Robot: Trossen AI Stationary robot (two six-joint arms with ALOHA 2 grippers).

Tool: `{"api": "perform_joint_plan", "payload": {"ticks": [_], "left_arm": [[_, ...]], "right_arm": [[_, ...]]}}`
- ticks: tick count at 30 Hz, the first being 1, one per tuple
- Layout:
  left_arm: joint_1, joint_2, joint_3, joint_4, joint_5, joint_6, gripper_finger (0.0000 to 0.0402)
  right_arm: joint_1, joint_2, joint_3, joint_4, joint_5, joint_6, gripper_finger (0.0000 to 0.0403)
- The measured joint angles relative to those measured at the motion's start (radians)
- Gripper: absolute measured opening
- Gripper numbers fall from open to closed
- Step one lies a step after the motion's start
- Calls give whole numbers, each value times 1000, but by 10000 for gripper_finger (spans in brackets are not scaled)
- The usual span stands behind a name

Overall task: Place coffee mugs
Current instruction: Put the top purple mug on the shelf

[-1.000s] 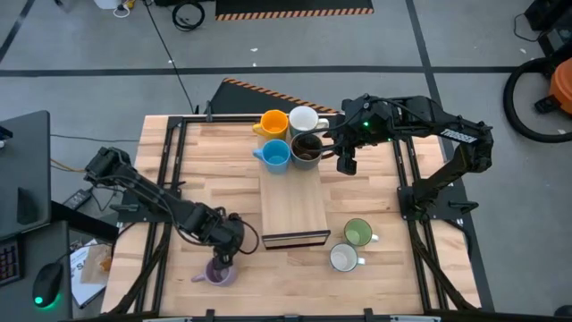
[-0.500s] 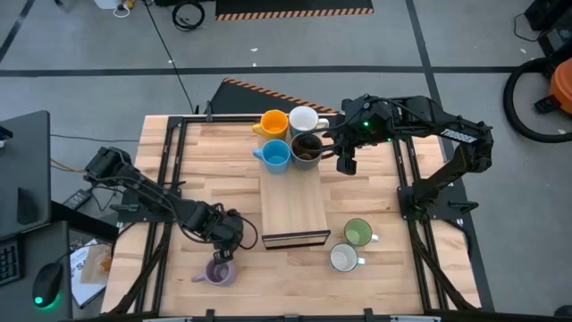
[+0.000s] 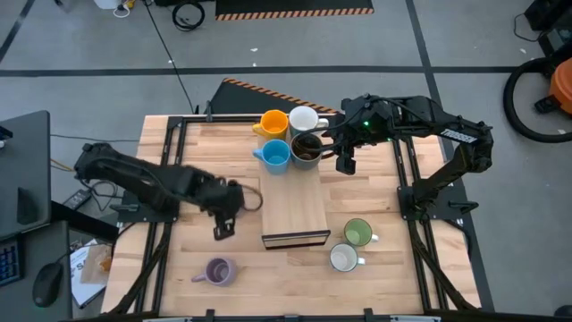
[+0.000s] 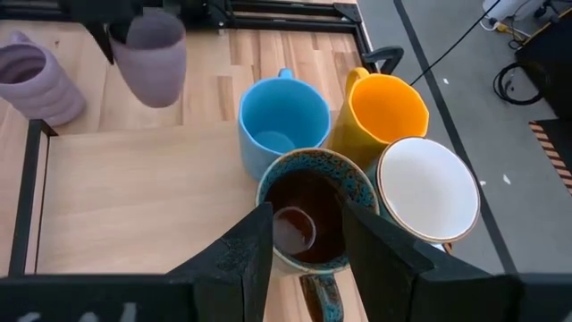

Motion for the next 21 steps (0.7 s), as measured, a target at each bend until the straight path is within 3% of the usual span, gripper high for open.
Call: {"api": "perform_joint_plan", "payload": {"ticks": [11,21], "left_arm": [[145,108,381,-180,-9,266,23],[154,227,441,-110,-71,498,23]], "right_arm": [[0,0,0,37,4,13,145],[0,0,0,45,28,17,145]]}}
